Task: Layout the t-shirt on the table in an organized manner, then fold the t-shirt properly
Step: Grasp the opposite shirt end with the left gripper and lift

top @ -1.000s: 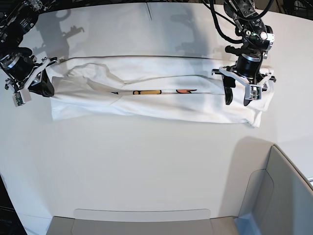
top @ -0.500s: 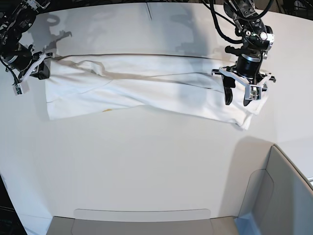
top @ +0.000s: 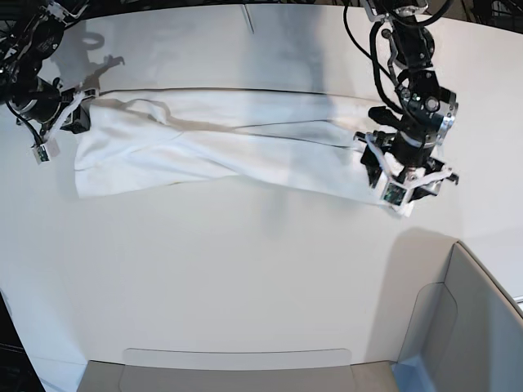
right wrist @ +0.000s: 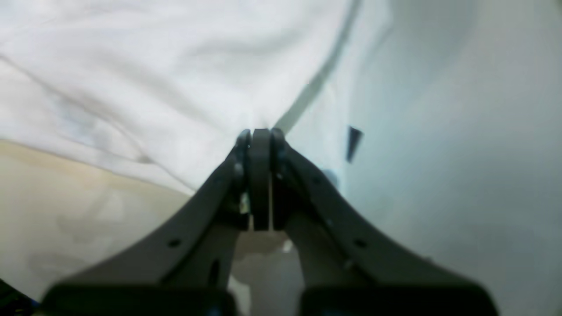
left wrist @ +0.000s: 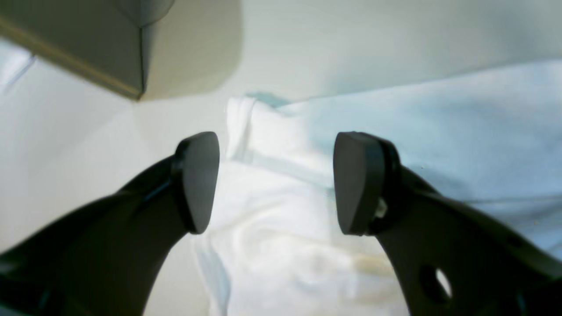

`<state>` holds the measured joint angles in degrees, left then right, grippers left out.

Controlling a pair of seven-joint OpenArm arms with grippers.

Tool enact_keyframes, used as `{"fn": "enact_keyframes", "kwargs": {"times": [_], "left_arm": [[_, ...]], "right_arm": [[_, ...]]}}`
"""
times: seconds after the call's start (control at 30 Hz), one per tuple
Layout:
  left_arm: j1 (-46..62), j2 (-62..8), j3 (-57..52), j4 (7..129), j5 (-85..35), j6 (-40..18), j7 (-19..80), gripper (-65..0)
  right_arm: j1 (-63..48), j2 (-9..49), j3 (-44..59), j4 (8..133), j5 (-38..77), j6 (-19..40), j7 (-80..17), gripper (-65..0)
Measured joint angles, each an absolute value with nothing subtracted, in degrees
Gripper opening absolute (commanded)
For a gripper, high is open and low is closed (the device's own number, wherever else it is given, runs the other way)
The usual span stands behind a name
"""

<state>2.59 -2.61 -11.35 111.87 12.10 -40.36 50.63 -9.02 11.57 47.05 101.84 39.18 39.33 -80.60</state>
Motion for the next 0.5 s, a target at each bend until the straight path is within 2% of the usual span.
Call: {"fn": "enact_keyframes", "kwargs": {"times": [0.07, 0.33, 0.5], "left_arm": [[-0.3, -3.8, -8.8, 108.7, 14.0, -40.9, 50.4, -24.0], [-9.4, -10.9, -9.5, 89.2, 18.9, -40.3, 50.1, -25.0], [-10.0, -13.5, -12.3, 83.9, 19.0, -40.3, 43.5, -26.7]], "right_arm": [[-9.0, 11.8, 46.2, 101.8, 38.9, 39.3, -80.6, -65.0], [-9.2, 11.7, 46.2, 101.9, 38.8, 39.3, -80.6, -65.0], [-9.5, 11.8, 46.3, 101.9, 38.8, 39.3, -80.6, -65.0]]}}
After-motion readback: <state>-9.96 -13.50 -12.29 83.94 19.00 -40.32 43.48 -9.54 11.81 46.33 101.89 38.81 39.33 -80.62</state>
